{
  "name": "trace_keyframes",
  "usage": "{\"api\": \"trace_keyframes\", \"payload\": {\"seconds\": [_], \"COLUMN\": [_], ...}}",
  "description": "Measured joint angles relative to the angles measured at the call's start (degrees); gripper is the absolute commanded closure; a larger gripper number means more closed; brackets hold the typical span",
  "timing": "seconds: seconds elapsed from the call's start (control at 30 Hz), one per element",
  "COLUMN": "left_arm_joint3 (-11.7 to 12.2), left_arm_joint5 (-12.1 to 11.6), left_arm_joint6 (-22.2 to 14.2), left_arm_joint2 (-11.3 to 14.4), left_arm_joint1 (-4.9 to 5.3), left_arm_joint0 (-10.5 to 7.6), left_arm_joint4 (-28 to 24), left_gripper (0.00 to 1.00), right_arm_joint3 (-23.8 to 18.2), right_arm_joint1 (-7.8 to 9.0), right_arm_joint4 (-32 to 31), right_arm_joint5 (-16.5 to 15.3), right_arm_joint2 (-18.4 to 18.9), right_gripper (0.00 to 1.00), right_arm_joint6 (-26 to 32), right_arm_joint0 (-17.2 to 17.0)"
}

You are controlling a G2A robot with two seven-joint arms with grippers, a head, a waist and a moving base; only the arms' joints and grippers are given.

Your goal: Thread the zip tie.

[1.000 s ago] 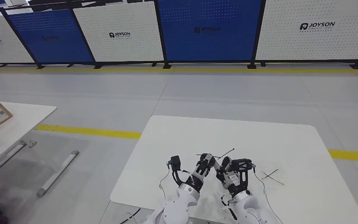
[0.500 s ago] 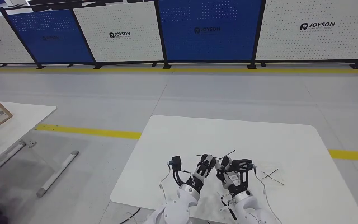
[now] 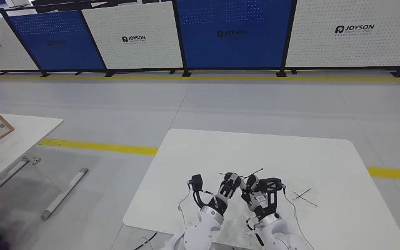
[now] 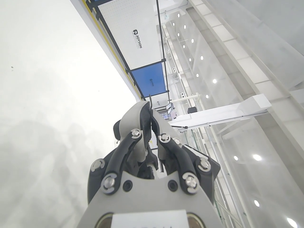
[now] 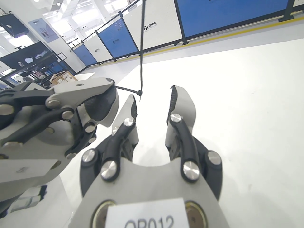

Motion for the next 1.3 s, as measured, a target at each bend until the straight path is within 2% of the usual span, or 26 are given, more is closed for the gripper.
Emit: {"api": "trace_keyframes", "payload": {"seconds": [0.23,0.4,0.9,1.13,1.3], "left_arm_joint3": [0.1,0.3,0.7,0.8,0.9], "left_arm_joint5": [0.0,0.4,1.6,1.9,1.9], "left_arm_joint6": [-0.3,-0.3,0.6,0.6,0.6], "left_arm_joint2": [0.2,0.5,1.0,1.1,1.2], "left_arm_joint1": [0.03,0.03,-0.21,-0.24,-0.24], "left_arm_joint0": [0.16,0.05,-0.77,-0.84,-0.8], "left_arm_joint4": [0.5,1.2,1.4,1.9,2.2], "left_gripper": [1.0,1.0,1.0,1.0,1.0], "right_arm_joint3": [0.1,0.4,0.1,-0.2,-0.2], "right_arm_joint1": [-0.06,-0.11,-0.09,-0.14,-0.18], "right_arm_joint4": [0.4,0.3,-1.9,-2.2,-2.0], "right_arm_joint5": [0.0,0.1,0.1,0.2,0.2], "right_arm_joint2": [0.3,0.3,0.0,0.0,0.1], "right_gripper": [0.76,0.87,0.84,1.0,1.0], "right_arm_joint6": [0.1,0.4,1.4,1.2,1.1], "right_arm_joint0": [0.1,0.3,0.2,0.1,0.1]}}
